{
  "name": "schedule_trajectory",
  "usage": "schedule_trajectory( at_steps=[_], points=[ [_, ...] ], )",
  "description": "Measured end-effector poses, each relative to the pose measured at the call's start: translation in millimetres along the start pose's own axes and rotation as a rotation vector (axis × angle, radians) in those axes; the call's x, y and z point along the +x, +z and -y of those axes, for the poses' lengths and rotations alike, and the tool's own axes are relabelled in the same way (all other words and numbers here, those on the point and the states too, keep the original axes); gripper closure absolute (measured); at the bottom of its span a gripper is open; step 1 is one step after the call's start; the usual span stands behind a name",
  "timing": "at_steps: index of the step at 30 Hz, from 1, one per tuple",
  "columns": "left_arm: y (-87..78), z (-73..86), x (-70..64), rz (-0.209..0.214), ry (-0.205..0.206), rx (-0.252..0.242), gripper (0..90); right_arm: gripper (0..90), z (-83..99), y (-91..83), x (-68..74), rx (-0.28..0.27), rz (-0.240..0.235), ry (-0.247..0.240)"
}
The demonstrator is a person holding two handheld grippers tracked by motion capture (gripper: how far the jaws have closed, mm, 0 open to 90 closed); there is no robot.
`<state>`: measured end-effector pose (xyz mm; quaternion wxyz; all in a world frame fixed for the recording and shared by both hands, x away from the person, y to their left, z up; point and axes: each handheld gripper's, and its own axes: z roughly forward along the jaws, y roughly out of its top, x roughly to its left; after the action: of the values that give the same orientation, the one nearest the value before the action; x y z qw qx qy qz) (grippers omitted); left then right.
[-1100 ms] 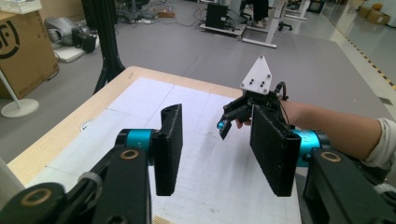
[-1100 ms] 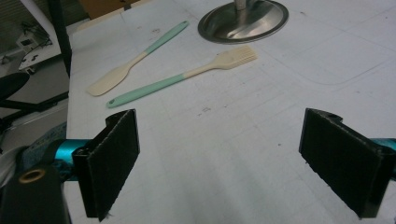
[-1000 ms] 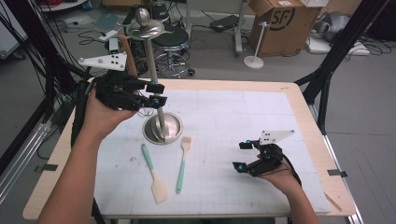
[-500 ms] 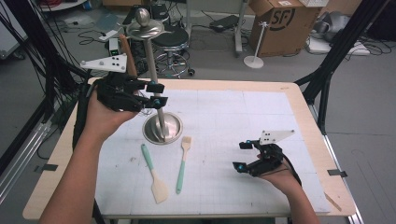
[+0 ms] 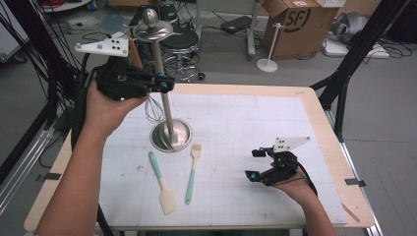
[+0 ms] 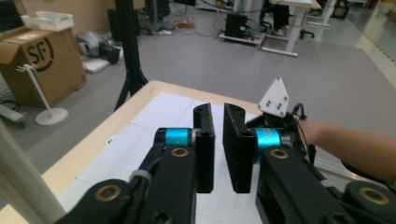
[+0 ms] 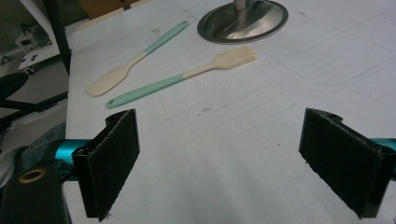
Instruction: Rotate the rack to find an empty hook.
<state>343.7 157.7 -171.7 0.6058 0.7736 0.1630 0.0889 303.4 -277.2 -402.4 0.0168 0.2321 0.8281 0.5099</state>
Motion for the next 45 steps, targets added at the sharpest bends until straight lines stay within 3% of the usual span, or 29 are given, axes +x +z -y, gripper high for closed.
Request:
schedule_trajectory(
  at_steps=[3,13,16,22,28,34,45],
  points=[
    [-1.5,-5.9,-0.5,-0.03,0.0,-0.027,87.8,11.7,0.1,-0.5,-0.1,0.001,-0.001,0.002],
    [-1.3,-31.2,-0.2,-0.068,0.024,-0.005,89.1,11.7,-0.1,-1.2,-0.7,-0.004,-0.001,0.005],
    [-1.6,-36.7,0.7,-0.088,0.021,-0.019,89.1,11.7,0.0,-1.7,-0.8,-0.004,0.003,0.007],
    [-1.4,-36.2,4.2,-0.13,0.004,-0.023,89.2,11.6,0.1,-3.4,-1.7,-0.011,0.006,0.008],
    [-3.0,-35.8,5.9,-0.134,0.002,-0.034,89.2,11.7,0.3,-2.4,-1.9,-0.007,0.005,0.004],
    [1.3,-37.0,0.9,-0.107,0.024,-0.031,89.2,11.7,0.4,-1.6,-1.6,-0.003,0.001,0.012],
    [-6.8,-36.1,5.1,-0.178,0.01,-0.056,89.1,11.7,0.7,-1.9,-1.9,-0.002,0.002,0.014]
  ],
)
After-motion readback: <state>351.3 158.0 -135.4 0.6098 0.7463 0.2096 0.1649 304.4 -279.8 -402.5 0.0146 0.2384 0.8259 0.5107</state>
